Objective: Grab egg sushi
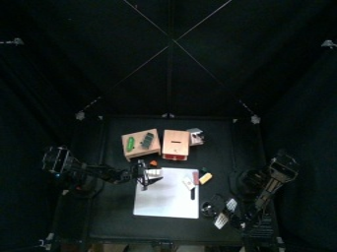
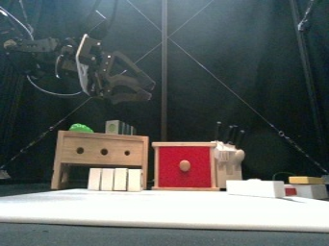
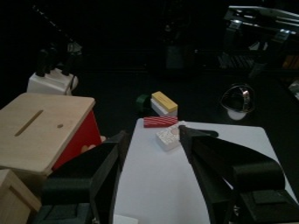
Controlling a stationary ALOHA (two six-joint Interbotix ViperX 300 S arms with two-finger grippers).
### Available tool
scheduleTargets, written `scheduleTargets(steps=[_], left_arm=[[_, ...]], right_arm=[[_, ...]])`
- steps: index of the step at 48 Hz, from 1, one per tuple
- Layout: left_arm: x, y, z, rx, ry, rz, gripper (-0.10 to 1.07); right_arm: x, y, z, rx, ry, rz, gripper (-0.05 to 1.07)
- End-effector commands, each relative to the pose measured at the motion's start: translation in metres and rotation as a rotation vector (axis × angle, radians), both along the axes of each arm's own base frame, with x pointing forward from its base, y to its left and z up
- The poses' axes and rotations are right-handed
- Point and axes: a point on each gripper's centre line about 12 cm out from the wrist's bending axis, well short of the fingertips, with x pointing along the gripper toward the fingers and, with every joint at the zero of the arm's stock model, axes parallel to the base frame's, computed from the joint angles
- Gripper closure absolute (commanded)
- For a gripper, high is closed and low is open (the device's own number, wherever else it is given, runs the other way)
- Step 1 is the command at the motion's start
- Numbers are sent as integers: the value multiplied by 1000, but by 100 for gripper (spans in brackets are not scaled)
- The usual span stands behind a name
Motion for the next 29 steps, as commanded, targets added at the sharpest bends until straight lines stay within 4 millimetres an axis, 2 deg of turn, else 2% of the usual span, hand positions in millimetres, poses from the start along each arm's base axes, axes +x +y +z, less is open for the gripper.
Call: scheduleTargets(steps=[1,3,8,13,19,26,29], left_arm=[[2,0,6,0,-20,1,10],[1,0,3,-6,1,-2,10],[-6,-5,-13,-33,150,-43,10],[-14,1,-26,-71,281,-50,10],[-18,9,-35,-72,358,-49,10],[-17,9,-37,-30,376,-78,10],[-16,9,-36,-4,374,-93,10]], right_arm=[[10,-17,15,11,-57,-53,9],[25,-34,19,2,-86,-112,9],[50,-58,18,8,-140,-116,9],[59,-79,10,28,-138,-157,9],[44,-93,0,95,-81,-258,9],[24,-113,-25,226,33,-485,9],[25,-121,-28,265,41,-557,9]])
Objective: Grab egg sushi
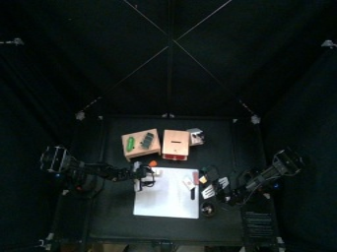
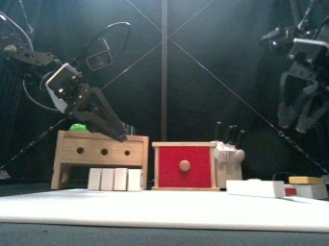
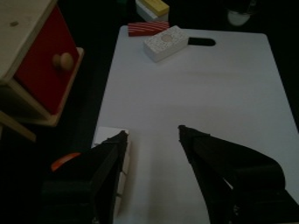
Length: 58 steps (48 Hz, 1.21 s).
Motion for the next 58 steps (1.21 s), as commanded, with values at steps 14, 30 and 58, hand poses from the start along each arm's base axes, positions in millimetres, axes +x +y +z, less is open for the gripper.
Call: scheduleTargets(steps=[14,30,58], left_arm=[[12,40,36,114,-112,28,10],[-20,44,49,135,-175,51,11],[-25,43,46,134,-183,52,11]], right_arm=[[26,-17,-16,229,-130,-223,9],[27,-26,-34,286,-86,-346,9],[18,-33,-41,294,-82,-349,20]])
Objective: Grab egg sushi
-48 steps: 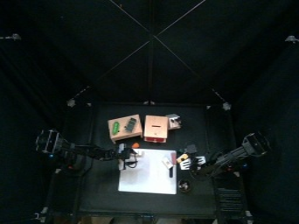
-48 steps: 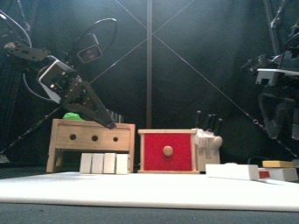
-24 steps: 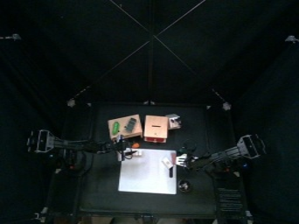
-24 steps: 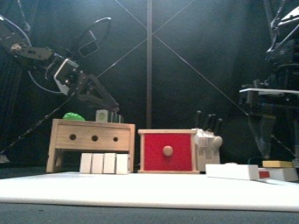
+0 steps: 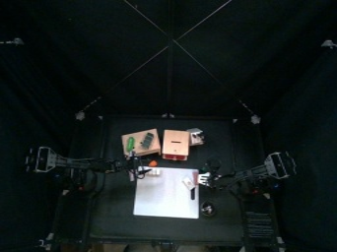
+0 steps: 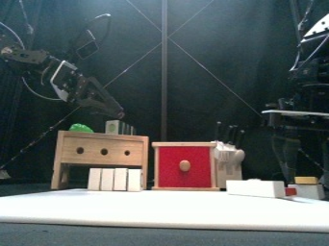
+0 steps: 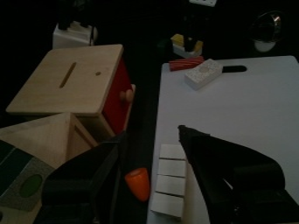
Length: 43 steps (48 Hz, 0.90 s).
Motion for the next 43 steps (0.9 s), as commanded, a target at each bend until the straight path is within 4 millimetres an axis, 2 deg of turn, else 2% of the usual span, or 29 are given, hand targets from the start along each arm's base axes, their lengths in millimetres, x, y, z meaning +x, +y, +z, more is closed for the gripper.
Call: scheduleTargets(steps=[1,7,15,24,30,36,43], left_arm=[[3,0,4,2,-18,0,11],[3,0,4,2,-18,0,11],[3,-1,4,2,-18,-3,11],[3,-2,4,2,-18,-7,11],[3,-2,4,3,-18,-8,11],[3,-3,4,4,-20,-9,11],[6,-2,10,10,-51,-7,11]], right_arm=[[1,0,6,4,-20,-4,22],[0,1,5,10,-14,-7,43],[-4,4,12,2,-21,7,57],[-20,11,44,-32,-39,15,59],[-24,15,53,-41,-62,44,60],[-20,12,57,-79,-81,81,60],[-3,13,76,-191,-196,224,60]])
